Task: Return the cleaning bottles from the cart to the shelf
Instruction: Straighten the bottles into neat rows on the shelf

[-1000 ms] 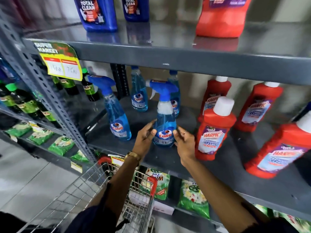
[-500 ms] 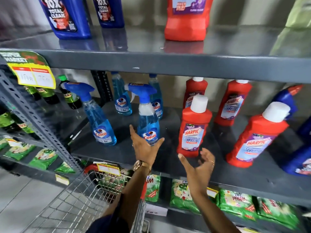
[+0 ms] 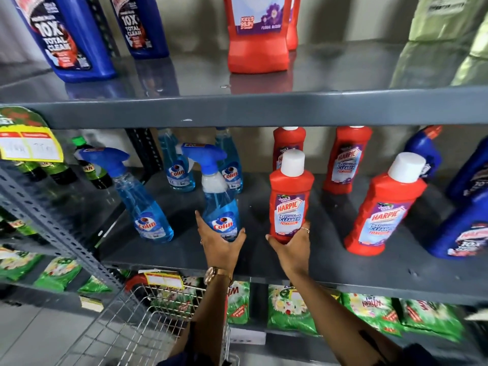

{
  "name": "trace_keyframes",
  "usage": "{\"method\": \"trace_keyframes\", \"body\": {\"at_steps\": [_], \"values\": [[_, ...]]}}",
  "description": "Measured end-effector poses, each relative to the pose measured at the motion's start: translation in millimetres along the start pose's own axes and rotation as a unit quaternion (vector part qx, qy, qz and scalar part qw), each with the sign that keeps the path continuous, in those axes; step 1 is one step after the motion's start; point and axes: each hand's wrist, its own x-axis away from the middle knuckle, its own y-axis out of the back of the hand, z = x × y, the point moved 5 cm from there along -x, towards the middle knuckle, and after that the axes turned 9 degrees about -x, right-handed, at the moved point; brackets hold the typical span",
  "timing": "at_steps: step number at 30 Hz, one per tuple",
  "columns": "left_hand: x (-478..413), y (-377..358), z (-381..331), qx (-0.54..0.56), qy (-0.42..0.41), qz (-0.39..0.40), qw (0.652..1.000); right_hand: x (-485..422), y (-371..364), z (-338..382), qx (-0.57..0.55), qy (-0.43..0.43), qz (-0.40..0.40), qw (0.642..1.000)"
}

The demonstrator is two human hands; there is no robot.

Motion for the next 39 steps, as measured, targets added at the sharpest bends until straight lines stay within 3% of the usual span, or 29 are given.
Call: {"method": "trace_keyframes", "body": {"at_steps": [12, 15, 18, 20, 25, 31, 35, 39], "values": [[-5, -6, 5, -0.004, 0.007, 0.016, 1.000, 13, 20, 6, -0.037, 0.032, 0.003, 0.999], [-6, -7, 6, -0.002, -0.003, 0.005, 1.000, 36, 69, -1, -0.038, 0.061, -0.113, 0.991], [-6, -6, 7, -0.015, -0.003, -0.017, 1.000, 36, 126, -2, 0.002, 0.075, -0.264, 0.961], [-6, -7, 8, -0.034, -0.011, -0.025, 0.999, 20, 150, -1, 0.047, 0.053, -0.300, 0.951], [-5, -13, 10, -0.039, -0.010, -0.015, 0.999, -32, 162, -2, 0.038, 0.005, -0.197, 0.980], [-1, -8, 0, -0.049, -0.019, -0.012, 0.999, -35, 159, -12, 0.076, -0.011, -0.185, 0.980], [27, 1, -20, -0.123, -0.056, -0.081, 0.988, -35, 159, -12, 0.083, -0.007, -0.164, 0.983], [91, -42, -60, -0.005, -0.127, 0.025, 0.992, -35, 160, -11, 0.082, -0.014, -0.151, 0.985]]}}
